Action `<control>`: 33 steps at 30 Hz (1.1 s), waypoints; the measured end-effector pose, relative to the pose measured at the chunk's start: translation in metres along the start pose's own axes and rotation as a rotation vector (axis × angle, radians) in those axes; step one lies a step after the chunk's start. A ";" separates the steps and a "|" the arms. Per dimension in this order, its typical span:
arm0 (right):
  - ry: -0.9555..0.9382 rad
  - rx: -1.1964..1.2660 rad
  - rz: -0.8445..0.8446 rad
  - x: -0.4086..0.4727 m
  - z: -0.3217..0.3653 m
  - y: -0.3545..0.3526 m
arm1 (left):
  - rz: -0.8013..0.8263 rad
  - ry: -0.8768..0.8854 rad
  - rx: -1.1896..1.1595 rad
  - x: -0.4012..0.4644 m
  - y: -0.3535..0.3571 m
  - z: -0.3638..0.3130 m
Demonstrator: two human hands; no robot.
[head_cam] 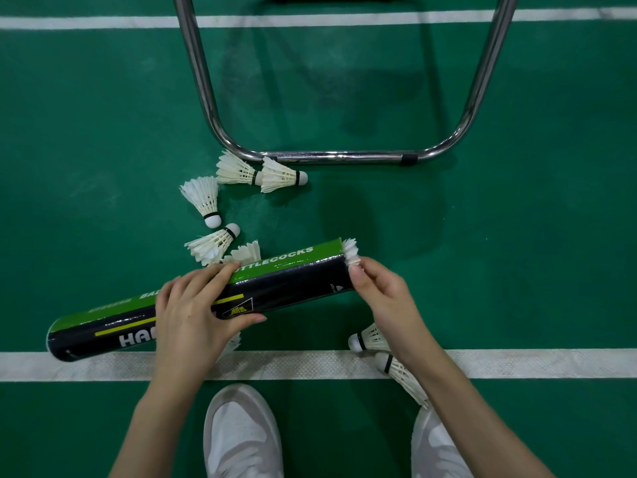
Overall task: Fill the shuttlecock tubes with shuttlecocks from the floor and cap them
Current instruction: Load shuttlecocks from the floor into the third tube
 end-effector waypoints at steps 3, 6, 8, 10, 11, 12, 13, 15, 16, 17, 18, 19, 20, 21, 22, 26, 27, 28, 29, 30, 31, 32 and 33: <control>0.026 -0.007 0.046 -0.001 0.001 0.002 | -0.002 0.008 -0.003 0.001 -0.001 0.001; 0.043 -0.075 0.056 0.002 -0.001 0.001 | -0.019 0.026 -0.001 0.002 -0.004 0.001; 0.051 -0.068 0.046 0.004 -0.001 -0.001 | -0.027 0.030 0.004 0.003 -0.005 0.001; 0.050 -0.057 0.060 0.008 -0.001 -0.002 | -0.026 0.034 0.018 0.004 -0.006 0.004; 0.046 -0.066 0.076 0.010 -0.002 -0.002 | -0.023 0.034 0.028 0.005 -0.006 0.006; 0.045 -0.075 0.078 0.011 -0.003 -0.002 | -0.020 0.034 0.036 0.005 -0.006 0.008; 0.044 -0.074 0.064 0.012 -0.005 -0.003 | -0.018 0.031 0.041 0.006 -0.006 0.010; 0.039 -0.050 0.010 0.013 -0.010 -0.011 | -0.015 0.013 0.049 0.004 -0.005 0.018; 0.045 -0.034 -0.025 0.013 -0.014 -0.017 | -0.012 -0.004 0.056 0.003 -0.005 0.023; 0.052 -0.025 -0.062 0.013 -0.018 -0.023 | -0.008 -0.024 0.066 0.001 -0.005 0.029; 0.061 -0.020 -0.100 0.012 -0.021 -0.030 | -0.003 -0.043 0.076 -0.001 -0.005 0.035; 0.072 -0.016 -0.137 0.011 -0.025 -0.036 | 0.001 -0.060 0.083 -0.002 -0.005 0.040; 0.088 -0.014 -0.166 0.010 -0.029 -0.042 | 0.005 -0.072 0.089 -0.004 -0.005 0.044; 0.107 -0.017 -0.177 0.009 -0.032 -0.045 | 0.008 -0.079 0.091 -0.005 -0.005 0.045; 0.127 -0.034 -0.169 0.008 -0.035 -0.045 | 0.007 -0.081 0.091 -0.005 -0.005 0.045; 0.228 -0.313 -0.081 0.009 -0.057 -0.034 | -0.001 -0.074 0.047 -0.003 -0.004 0.035; 0.258 -0.410 -0.077 0.010 -0.063 -0.032 | 0.001 -0.079 0.031 -0.003 -0.003 0.033; 0.281 -0.507 -0.074 0.010 -0.066 -0.031 | 0.006 -0.085 0.012 -0.002 -0.003 0.032; 0.289 -0.577 -0.072 0.011 -0.067 -0.031 | 0.013 -0.093 -0.004 -0.001 -0.002 0.032; 0.288 -0.609 -0.070 0.012 -0.066 -0.031 | 0.019 -0.099 -0.015 -0.001 -0.001 0.032; 0.284 -0.615 -0.066 0.013 -0.064 -0.031 | 0.024 -0.102 -0.019 0.000 -0.001 0.034; 0.278 -0.614 -0.059 0.014 -0.062 -0.032 | 0.025 -0.100 -0.018 0.000 -0.001 0.034; 0.268 -0.616 -0.051 0.015 -0.059 -0.033 | 0.024 -0.097 -0.014 0.000 -0.002 0.034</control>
Point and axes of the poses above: each hand's wrist, its own x-axis towards the middle knuckle, its own y-axis out of the palm, z = x × y, the point moved 7 cm from there along x, towards the middle knuckle, and after that the axes turned 6 degrees about z, right-handed, at the moved point
